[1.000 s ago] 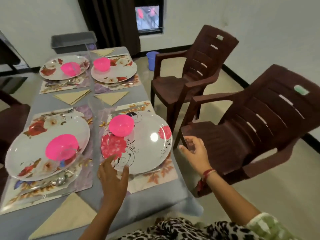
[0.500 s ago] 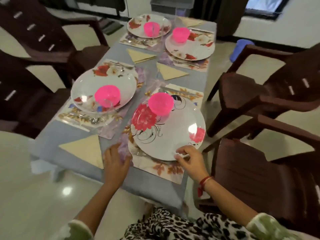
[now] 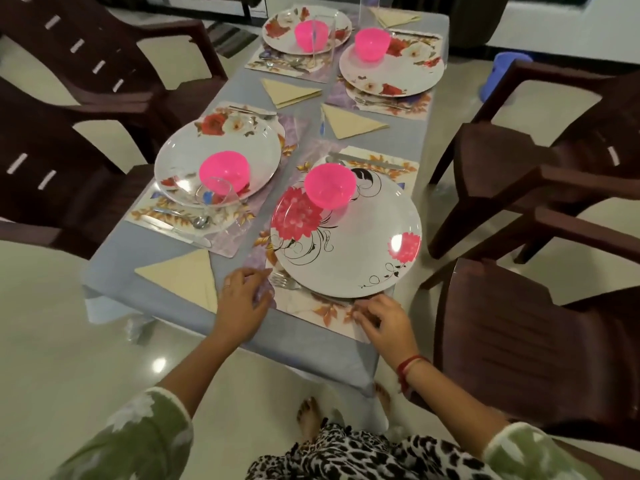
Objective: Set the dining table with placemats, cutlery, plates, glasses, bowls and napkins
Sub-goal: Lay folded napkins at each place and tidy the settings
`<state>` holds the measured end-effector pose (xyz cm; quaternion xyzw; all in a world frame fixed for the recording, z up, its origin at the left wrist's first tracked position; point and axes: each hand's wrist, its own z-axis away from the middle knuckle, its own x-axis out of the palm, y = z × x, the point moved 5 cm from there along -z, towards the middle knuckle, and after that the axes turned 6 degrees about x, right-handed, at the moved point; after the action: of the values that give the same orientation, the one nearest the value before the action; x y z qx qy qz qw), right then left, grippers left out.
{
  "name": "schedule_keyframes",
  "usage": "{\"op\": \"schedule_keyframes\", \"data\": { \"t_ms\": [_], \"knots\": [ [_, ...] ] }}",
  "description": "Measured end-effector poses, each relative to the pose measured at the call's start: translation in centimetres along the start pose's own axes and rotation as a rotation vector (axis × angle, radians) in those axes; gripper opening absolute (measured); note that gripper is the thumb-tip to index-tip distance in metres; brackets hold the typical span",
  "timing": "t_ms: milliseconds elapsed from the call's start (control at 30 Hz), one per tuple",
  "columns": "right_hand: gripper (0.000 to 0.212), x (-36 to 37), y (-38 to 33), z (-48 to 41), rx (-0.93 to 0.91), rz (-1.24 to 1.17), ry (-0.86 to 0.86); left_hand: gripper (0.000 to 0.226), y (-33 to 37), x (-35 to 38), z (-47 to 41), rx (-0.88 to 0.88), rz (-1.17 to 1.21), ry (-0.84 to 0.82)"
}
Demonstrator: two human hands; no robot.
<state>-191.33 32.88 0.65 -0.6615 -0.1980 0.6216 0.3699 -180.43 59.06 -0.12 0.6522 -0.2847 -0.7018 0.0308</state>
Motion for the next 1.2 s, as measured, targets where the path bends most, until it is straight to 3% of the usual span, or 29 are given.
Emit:
{"op": "schedule_keyframes", "data": {
  "t_ms": [133, 400, 533, 700, 1067, 1200],
  "knots": [
    [0.022, 0.8, -0.6, 0.1, 0.084, 0.062, 0.062, 0.035, -0.2, 0.0, -0.3, 0.052, -0.002, 0.024],
    [0.013, 1.5, -1.7, 0.4, 0.202, 0.051, 0.151, 0.017, -0.7, -1.0, -1.1, 0.06, 0.022, 0.065],
    [0.017, 1.7, -2.5, 1.0, 0.214, 0.015, 0.138, 0.016, -1.3, -1.3, -0.5, 0.046, 0.057, 0.035],
    [0.024, 1.8, -3.3, 0.8, 0.261, 0.159, 0.062, 0.016, -0.8, -1.3, -0.5, 0.056, 0.148, 0.025],
    [0.01, 1.4, -3.2, 1.3, 0.332, 0.112, 0.038, 0.022, -0.8, -1.4, -1.0, 0.055, 0.23, -0.047],
    [0.009, 0.7, -2.8, 1.2, 0.338, 0.059, 0.061, 0.027, -0.9, -2.1, -0.8, 0.021, 0.268, 0.018]
  ]
}}
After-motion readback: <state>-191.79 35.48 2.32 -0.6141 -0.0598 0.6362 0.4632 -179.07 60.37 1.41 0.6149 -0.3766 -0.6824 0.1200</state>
